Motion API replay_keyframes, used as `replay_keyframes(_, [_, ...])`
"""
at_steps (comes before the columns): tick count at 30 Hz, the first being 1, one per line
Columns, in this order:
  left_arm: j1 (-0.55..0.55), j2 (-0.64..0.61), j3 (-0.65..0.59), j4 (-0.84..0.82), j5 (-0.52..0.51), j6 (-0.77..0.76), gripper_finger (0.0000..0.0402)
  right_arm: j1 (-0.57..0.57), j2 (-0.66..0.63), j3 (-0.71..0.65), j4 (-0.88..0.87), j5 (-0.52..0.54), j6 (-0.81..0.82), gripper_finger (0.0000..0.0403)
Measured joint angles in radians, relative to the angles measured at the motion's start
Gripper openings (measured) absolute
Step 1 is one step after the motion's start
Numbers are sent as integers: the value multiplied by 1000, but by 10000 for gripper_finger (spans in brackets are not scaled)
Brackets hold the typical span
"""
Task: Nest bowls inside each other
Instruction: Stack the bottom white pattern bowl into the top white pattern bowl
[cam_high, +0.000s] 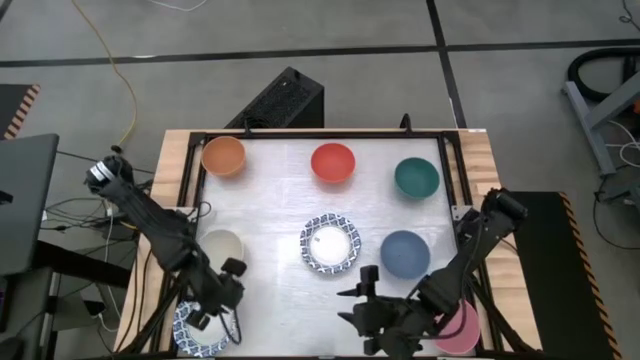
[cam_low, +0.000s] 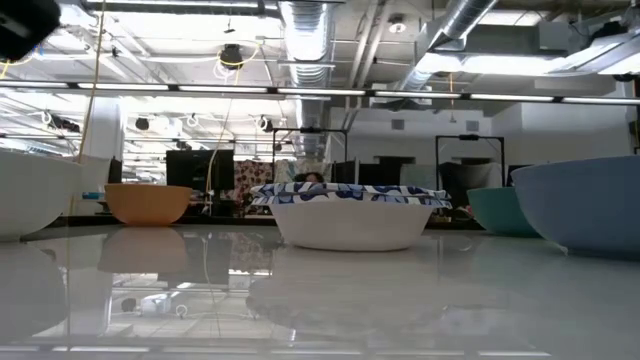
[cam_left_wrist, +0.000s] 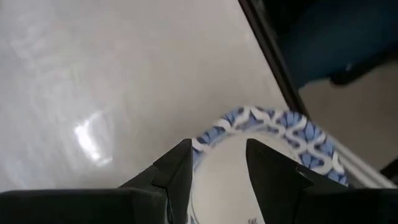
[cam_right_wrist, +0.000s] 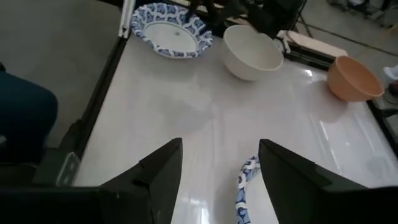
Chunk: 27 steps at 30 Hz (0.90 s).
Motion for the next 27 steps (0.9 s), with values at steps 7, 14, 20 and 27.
replay_keyframes(7, [-73,162,116,-54,-61,197,139,-17,4,0,0,2,0,233])
replay_keyframes(14, [-87,344,185,-195,-44,359,139,-22,4,0,-12,-2,-11,233])
replay_keyframes(20, [-87,413,225,-221,-129,463,139,-24,5,0,-16,-2,-16,233])
replay_keyframes(27, [-83,412,278,-248,-151,524,139,-22,5,0,-17,-5,-19,233])
